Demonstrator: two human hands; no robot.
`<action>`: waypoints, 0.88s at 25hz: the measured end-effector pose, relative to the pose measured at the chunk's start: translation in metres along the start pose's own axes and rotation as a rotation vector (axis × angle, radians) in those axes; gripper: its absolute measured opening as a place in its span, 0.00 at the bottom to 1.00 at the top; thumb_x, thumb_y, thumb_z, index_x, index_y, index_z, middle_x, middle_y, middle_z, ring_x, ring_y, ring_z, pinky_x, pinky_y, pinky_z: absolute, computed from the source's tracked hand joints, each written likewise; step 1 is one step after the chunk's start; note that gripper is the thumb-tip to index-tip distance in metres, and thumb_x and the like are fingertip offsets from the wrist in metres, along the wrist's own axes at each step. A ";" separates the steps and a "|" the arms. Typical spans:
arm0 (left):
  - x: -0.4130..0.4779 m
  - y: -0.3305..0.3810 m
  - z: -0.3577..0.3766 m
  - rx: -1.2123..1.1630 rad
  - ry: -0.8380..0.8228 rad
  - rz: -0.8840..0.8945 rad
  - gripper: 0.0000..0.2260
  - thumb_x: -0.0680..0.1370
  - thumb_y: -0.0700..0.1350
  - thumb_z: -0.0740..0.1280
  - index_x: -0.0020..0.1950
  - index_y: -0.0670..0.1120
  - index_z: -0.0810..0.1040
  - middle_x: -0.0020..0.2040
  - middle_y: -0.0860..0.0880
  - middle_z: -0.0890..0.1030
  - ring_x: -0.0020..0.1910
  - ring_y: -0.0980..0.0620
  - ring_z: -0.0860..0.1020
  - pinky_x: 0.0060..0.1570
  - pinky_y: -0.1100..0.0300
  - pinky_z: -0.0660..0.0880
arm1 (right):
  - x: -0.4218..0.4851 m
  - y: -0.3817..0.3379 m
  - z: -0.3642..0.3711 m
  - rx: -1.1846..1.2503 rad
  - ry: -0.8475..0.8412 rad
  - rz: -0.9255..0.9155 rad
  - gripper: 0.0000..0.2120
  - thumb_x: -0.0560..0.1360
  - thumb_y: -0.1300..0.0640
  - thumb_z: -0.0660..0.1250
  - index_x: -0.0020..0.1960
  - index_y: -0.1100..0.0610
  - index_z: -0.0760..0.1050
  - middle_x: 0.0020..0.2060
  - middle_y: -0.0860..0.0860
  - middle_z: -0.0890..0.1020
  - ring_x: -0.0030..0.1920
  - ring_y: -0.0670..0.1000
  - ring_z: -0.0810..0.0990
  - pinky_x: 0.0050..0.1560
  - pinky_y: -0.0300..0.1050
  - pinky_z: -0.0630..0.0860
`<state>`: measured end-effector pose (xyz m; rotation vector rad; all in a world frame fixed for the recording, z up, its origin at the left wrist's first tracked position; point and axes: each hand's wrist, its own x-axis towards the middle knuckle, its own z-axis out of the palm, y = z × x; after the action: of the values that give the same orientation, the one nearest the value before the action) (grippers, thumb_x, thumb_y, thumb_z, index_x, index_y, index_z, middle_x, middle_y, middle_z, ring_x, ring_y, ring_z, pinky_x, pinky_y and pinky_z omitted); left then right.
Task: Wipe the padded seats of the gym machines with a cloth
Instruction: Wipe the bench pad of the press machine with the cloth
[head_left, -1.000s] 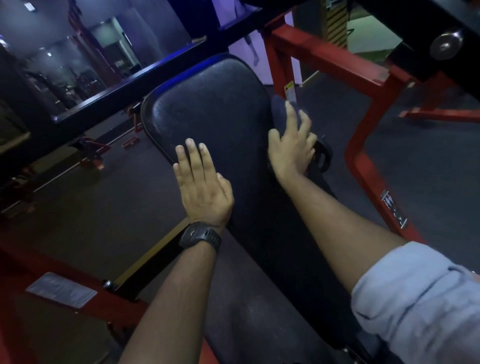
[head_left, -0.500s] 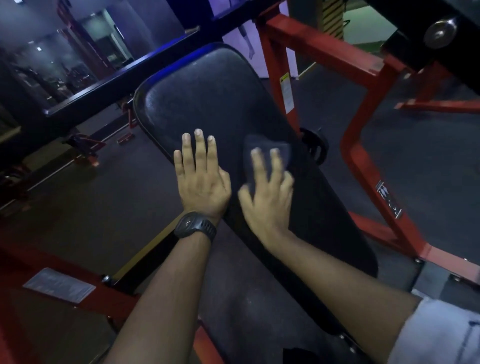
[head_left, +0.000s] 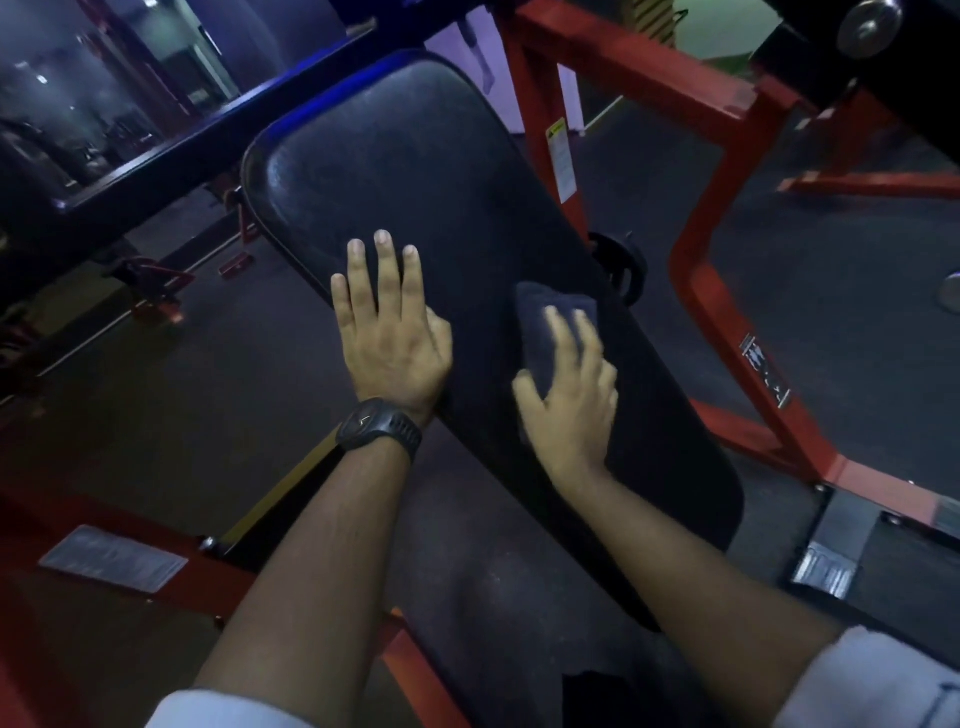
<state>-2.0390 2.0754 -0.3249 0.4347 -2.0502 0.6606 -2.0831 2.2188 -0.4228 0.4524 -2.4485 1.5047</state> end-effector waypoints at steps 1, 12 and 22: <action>0.000 0.000 -0.001 -0.002 -0.007 -0.003 0.26 0.77 0.42 0.63 0.76 0.42 0.71 0.78 0.41 0.66 0.78 0.36 0.62 0.79 0.46 0.46 | -0.010 -0.015 0.000 0.074 -0.011 0.254 0.36 0.75 0.48 0.67 0.80 0.43 0.57 0.79 0.50 0.59 0.66 0.62 0.70 0.60 0.63 0.72; -0.003 -0.002 0.000 -0.006 -0.023 0.027 0.27 0.76 0.44 0.64 0.76 0.43 0.71 0.78 0.41 0.67 0.78 0.35 0.62 0.79 0.44 0.46 | -0.049 -0.014 0.006 -0.021 -0.040 -0.096 0.34 0.77 0.46 0.65 0.80 0.44 0.56 0.79 0.53 0.57 0.66 0.63 0.69 0.61 0.62 0.71; -0.002 -0.002 0.001 -0.020 -0.026 0.020 0.27 0.75 0.43 0.64 0.75 0.44 0.72 0.78 0.42 0.67 0.78 0.36 0.62 0.78 0.41 0.50 | -0.016 -0.014 0.009 0.012 -0.035 -0.275 0.34 0.76 0.46 0.65 0.80 0.43 0.57 0.79 0.49 0.59 0.66 0.59 0.70 0.60 0.60 0.71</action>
<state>-2.0375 2.0729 -0.3268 0.4135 -2.0868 0.6484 -2.0638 2.2070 -0.4209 0.7877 -2.2901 1.4074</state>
